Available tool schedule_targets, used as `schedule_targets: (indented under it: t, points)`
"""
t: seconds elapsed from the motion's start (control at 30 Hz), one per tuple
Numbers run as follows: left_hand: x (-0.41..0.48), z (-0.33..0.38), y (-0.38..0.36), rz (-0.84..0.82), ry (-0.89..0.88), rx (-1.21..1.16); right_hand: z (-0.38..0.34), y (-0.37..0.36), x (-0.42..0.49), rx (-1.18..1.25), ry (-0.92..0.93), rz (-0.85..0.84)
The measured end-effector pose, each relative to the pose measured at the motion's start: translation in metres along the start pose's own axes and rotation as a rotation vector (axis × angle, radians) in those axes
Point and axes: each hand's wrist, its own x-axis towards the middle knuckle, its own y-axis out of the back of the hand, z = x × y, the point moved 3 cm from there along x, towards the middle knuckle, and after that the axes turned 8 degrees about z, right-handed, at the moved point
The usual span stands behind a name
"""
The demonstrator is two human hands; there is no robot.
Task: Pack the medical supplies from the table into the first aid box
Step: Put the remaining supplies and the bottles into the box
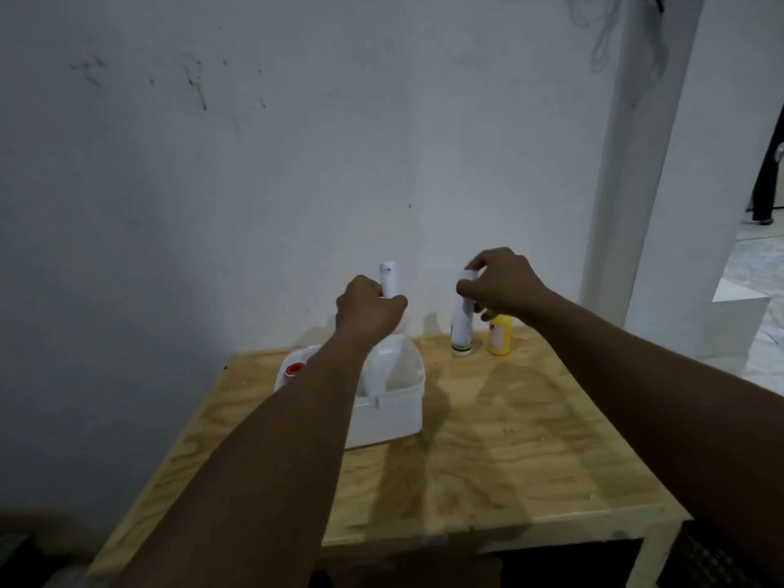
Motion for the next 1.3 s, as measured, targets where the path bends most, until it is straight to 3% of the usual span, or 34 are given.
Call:
schedule_targets:
  t: [0.17,0.27,0.63,0.97,1.3]
  points:
    - [0.007,-0.035,0.037,-0.101,0.076,-0.199,-0.038,-0.039,-0.009,-0.024,0.164,-0.045]
    - [0.006,-0.052,0.054,-0.195,0.054,-0.200,-0.045,-0.063,-0.018,-0.100,0.247,-0.090]
    - [-0.005,-0.067,0.042,-0.314,-0.140,0.204,-0.022,-0.102,-0.038,-0.388,0.366,-0.282]
    - [-0.008,-0.068,0.020,-0.421,-0.289,0.670,-0.004,-0.107,-0.046,-0.472,0.375,-0.424]
    - [-0.006,-0.058,0.026,-0.507,-0.249,0.697,-0.008,-0.105,-0.049,-0.420,0.343,-0.531]
